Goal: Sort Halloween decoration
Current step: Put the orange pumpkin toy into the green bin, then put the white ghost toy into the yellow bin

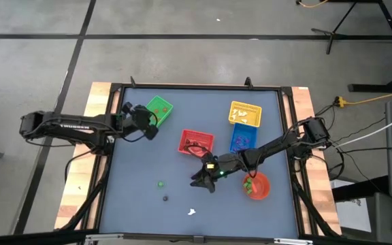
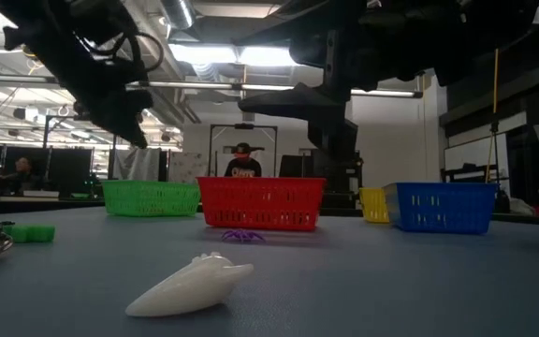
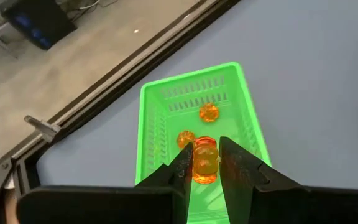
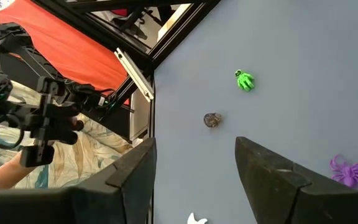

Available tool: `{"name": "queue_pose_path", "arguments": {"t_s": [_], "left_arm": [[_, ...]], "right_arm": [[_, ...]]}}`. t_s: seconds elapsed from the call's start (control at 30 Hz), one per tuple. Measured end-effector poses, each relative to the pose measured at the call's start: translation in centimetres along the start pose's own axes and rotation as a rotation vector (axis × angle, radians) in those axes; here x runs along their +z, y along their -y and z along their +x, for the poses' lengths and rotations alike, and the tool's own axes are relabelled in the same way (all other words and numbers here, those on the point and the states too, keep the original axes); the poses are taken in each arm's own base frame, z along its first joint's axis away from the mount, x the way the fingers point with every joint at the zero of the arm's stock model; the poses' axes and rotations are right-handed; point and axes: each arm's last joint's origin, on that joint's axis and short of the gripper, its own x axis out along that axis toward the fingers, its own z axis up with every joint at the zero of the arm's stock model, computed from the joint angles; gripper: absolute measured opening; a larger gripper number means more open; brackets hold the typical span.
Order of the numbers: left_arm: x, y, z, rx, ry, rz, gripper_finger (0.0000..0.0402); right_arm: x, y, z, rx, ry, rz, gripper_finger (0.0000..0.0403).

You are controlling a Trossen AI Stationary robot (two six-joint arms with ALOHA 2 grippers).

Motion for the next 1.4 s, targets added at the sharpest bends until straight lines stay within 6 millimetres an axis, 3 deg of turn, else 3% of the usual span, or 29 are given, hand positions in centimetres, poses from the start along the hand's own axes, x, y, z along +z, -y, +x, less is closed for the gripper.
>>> {"name": "queue_pose_path", "arguments": {"t_s": [0.23,0.77,1.07,1.23,1.4], "left_arm": [[-0.6,-0.3,0.5,0.022,-0.018,-0.002,0.0066],[-0.6,-0.3,0.5,0.017,-0.021,-0.002,0.0201],[-0.6,-0.3,0.5,0.014,-0.022,-0.007,0.0217],[-0.7,-0.2,0.5,-0.014,-0.033,-0.009,0.0213],[-0.7,0.0,0.5,-0.079,-0.057,-0.011,0.0215]], "right_arm": [[0.0,0.0,0.0,0.0,0.0,-0.01,0.0215],[-0.4,-0.4,0.0,0.015,-0.007,-0.097,0.0215],[-2.5,-4.8,0.4,0.152,0.024,-0.394,0.0215],[-3.8,-7.8,0.9,0.098,0.028,-0.672,0.0215],[-4.6,-10.0,1.1,0.051,-0.002,-0.808,0.0215]]}}
